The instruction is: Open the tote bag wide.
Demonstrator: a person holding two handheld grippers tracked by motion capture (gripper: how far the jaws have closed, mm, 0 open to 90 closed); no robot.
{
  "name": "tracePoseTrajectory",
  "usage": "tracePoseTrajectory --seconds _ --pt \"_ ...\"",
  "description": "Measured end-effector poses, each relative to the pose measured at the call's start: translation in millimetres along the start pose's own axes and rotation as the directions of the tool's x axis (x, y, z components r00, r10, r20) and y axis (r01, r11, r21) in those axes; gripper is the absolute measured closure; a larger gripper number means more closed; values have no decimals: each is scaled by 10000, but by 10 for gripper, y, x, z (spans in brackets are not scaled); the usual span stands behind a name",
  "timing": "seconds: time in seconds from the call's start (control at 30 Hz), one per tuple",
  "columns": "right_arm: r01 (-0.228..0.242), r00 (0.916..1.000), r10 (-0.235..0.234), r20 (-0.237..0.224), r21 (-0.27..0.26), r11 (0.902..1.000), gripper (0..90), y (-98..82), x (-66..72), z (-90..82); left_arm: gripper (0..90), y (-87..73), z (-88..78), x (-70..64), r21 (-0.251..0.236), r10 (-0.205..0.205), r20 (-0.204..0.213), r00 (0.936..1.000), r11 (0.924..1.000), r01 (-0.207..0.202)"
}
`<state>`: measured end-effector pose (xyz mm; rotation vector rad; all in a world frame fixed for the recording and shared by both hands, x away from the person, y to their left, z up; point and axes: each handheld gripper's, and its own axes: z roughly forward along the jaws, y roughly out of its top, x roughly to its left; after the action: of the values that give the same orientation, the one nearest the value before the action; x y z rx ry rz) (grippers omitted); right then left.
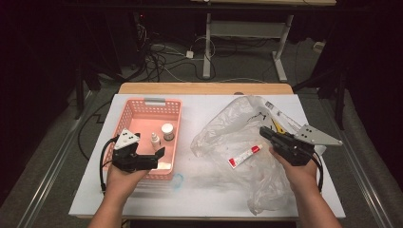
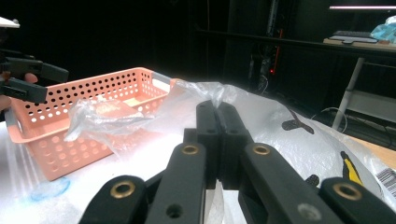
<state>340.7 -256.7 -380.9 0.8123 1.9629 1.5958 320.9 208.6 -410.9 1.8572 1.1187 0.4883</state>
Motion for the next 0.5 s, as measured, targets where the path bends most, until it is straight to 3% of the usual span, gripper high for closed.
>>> tracePoseTrajectory --seconds 0.23,0.5 --pt "-60 10000 60 -20 52 10000 900 -5 -1 7 0 -16 -21 86 -59 -275 -147 9995 9996 274" --pt "-70 10000 70 -12 33 10000 900 -7 -9 2 0 51 -3 104 -85 -344 -27 9994 9994 343"
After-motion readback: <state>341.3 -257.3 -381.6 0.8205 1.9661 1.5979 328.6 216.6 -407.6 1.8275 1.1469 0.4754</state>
